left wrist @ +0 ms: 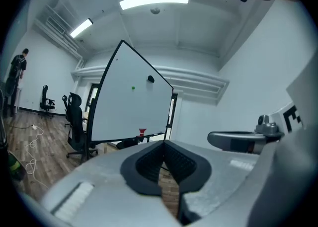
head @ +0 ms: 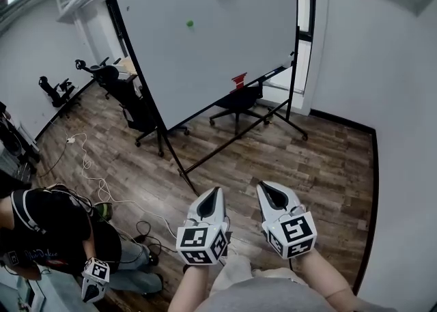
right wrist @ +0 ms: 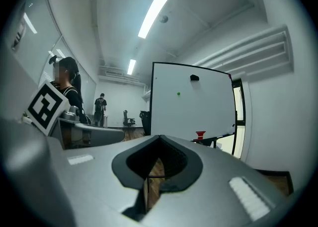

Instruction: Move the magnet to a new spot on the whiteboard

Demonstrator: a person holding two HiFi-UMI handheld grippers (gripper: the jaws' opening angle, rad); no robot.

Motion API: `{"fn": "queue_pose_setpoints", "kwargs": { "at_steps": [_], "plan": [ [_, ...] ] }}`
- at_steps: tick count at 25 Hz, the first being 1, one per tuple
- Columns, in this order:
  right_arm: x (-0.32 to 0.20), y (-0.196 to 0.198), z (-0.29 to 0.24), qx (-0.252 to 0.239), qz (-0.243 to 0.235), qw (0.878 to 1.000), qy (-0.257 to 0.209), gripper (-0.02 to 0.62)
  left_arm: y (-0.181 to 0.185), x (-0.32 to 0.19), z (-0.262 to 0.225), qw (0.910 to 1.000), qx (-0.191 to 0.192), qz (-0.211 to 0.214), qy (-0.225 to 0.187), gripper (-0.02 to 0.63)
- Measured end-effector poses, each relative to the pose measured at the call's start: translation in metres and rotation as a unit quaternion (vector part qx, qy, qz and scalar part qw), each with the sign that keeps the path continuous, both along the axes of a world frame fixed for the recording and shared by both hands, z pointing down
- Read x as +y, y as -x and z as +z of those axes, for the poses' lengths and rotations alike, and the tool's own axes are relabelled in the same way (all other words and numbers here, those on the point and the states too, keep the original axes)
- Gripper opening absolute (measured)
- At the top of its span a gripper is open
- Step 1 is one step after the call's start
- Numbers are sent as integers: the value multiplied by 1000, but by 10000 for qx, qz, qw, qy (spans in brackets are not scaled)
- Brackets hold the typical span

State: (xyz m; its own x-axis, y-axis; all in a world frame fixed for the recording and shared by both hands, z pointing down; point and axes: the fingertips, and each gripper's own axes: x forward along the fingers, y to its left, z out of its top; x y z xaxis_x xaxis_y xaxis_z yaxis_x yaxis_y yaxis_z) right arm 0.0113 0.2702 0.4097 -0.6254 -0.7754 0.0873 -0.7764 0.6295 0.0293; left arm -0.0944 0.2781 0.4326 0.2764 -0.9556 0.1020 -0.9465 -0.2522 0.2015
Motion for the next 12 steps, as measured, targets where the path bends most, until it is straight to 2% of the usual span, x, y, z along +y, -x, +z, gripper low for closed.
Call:
{"fn": "queue_pose_setpoints", "kwargs": {
  "at_steps": [12],
  "plan": [
    [-6,-26,2,-329,-4,9994,143,2,-34,-10,2,9998,-46,176,43,5]
  ]
}}
